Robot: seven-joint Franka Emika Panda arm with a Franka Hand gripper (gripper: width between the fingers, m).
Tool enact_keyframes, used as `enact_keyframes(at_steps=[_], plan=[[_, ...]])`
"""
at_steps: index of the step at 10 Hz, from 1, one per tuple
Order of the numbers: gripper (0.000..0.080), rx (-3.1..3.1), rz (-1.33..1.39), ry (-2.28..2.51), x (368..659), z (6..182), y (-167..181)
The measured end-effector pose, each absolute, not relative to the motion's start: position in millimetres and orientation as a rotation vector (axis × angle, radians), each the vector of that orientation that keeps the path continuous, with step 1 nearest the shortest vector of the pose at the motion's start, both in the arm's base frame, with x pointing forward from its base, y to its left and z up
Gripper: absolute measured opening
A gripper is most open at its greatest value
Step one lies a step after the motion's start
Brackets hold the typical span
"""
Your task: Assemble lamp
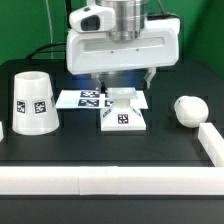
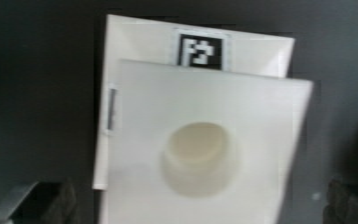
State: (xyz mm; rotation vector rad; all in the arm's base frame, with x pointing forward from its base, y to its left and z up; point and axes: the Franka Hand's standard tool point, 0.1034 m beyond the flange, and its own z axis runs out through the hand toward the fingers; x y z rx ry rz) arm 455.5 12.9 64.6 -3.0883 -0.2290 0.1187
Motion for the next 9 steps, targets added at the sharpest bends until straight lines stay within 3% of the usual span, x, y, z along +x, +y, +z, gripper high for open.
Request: enact_keyframes(at_steps=[7,9], plan=[[0.0699,-3.087,0.121,-0.261,454,57.4,10],[0.0699,-3.084,0.123,-0.290,452,48.1,8]])
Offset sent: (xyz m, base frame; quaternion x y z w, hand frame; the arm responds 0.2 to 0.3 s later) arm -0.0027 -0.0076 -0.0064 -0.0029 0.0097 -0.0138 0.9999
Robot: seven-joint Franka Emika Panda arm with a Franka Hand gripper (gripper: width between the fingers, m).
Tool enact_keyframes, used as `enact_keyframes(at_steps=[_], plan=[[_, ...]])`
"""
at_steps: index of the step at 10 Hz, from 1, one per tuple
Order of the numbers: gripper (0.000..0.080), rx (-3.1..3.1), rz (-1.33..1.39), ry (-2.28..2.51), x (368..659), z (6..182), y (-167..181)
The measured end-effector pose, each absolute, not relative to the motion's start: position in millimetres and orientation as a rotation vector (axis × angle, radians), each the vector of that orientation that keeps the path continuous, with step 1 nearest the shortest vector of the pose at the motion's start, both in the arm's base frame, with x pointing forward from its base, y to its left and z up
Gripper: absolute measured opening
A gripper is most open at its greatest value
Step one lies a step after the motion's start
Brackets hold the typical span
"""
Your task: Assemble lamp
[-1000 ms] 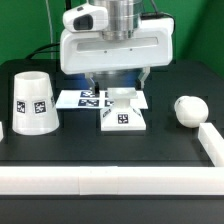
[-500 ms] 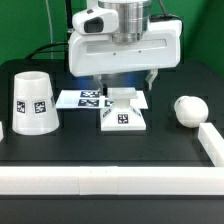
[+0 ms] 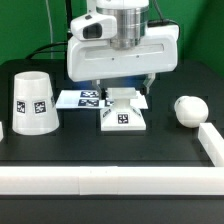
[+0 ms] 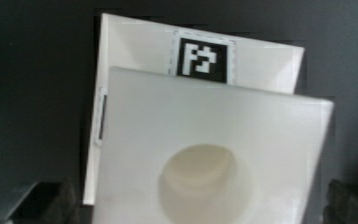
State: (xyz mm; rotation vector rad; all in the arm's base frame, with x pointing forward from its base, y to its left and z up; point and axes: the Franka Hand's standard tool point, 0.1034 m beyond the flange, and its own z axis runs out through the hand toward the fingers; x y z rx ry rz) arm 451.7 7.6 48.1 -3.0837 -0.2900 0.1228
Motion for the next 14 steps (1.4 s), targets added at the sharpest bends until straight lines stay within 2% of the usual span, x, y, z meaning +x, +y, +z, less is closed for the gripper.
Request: enact_keyframes(at_steps=[2,3,4,5,11,14], plan=[[0.0699,-3.081,0.130,-0.305,451,47.1,6],[0.0587,-3.081,0.128,-0.306,452,48.6,7],[0.0587,-3.081,0.126,-0.306,452,48.8,7],[0.0532,-3.081,0.126,-0.306,452,48.8,7],[0.0533,-3.081,0.124,-0.308,454,48.7,7],[0.0534,-3.081,0.076,-0.320,506,49.7,11]])
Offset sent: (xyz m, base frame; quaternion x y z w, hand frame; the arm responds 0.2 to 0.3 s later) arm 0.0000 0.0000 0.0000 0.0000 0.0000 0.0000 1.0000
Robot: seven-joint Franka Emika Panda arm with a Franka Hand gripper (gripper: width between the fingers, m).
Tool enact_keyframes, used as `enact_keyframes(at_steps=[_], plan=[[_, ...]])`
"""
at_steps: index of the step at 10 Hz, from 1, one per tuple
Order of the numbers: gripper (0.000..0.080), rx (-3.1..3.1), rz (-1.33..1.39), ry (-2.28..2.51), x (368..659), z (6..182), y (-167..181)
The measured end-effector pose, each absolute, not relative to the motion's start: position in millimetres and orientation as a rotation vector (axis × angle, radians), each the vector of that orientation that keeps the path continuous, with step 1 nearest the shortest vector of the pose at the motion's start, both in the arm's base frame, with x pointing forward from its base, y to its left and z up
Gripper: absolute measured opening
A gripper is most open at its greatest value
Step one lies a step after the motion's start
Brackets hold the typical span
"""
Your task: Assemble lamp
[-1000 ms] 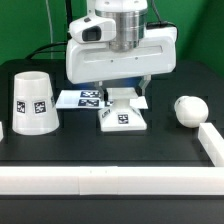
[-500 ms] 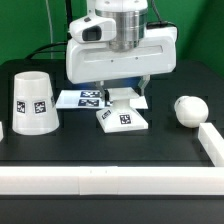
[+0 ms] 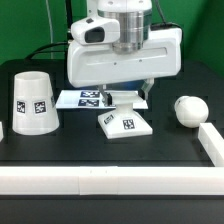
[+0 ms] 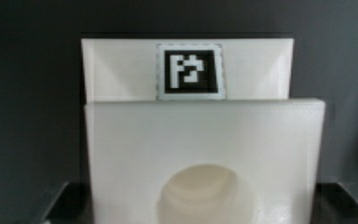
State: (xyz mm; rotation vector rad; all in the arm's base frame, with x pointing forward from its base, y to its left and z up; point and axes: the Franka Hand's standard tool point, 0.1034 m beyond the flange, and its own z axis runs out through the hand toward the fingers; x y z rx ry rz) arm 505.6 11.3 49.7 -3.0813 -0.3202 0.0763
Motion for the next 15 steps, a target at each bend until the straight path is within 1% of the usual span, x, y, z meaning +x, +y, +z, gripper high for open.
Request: enact_keyframes(at_steps=[3,5,8,11,13,15], plan=[[0.0534,-3.083,0.009,-0.275,555,50.1,26],[0.0534,-3.083,-0.037,-0.210,581,50.7,41],[0.0534,-3.083,-0.053,-0.101,604,51.1,65],[0.0534,-3.079,-0.075,-0.064,619,51.3,85],[0.0534,-3.078,-0.090,-0.065,626,51.7,88],[0.0534,-3.078,-0.090,-0.066,626,51.4,87]])
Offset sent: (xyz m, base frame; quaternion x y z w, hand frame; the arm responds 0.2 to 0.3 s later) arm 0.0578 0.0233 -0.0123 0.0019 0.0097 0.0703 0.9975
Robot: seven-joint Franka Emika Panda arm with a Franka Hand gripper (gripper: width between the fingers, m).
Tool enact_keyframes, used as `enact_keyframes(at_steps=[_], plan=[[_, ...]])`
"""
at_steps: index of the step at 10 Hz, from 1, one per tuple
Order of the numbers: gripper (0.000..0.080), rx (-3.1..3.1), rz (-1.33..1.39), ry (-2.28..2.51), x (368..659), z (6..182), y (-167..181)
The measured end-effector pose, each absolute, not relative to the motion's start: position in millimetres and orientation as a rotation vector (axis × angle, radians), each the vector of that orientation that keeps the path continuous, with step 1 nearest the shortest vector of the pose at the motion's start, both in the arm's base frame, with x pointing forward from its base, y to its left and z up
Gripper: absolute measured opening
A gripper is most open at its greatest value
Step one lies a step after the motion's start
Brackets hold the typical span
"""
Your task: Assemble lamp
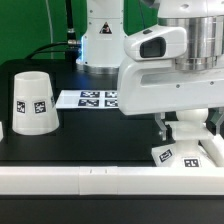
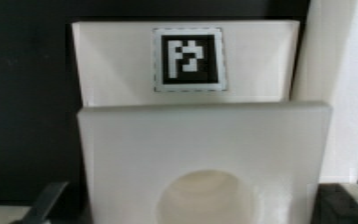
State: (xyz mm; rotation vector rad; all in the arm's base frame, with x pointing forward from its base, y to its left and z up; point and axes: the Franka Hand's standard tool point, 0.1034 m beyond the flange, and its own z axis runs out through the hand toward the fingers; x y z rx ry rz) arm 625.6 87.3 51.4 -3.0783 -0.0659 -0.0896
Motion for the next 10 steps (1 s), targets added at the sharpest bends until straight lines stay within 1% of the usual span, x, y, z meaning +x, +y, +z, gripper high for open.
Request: enact_keyframes(at_steps=[1,2,3,4,5,6,7,9,10], plan=[[0.0622,-3.078,-0.089,-0.066,626,51.3,87],[0.0678,-3.078,-0.089,-0.066,625,51.2,87],[0.0678,-3.078,-0.089,-0.066,625,51.1,87],[0.0695,-3.079,-0.089,-0.079,625,51.7,87],[0.0695,-3.079,-0.086,-0.128,618,57.6,82],[0.0699,-3.080,-0.085,-0.131,610,66.0,81],[0.0699,-3.083,-0.071,-0.131,594,73.0,79],[0.0699,-3.085,-0.049,-0.129,566,83.1,76],[0.0699,-3.085,-0.038,-0.110,554,87.6,81]])
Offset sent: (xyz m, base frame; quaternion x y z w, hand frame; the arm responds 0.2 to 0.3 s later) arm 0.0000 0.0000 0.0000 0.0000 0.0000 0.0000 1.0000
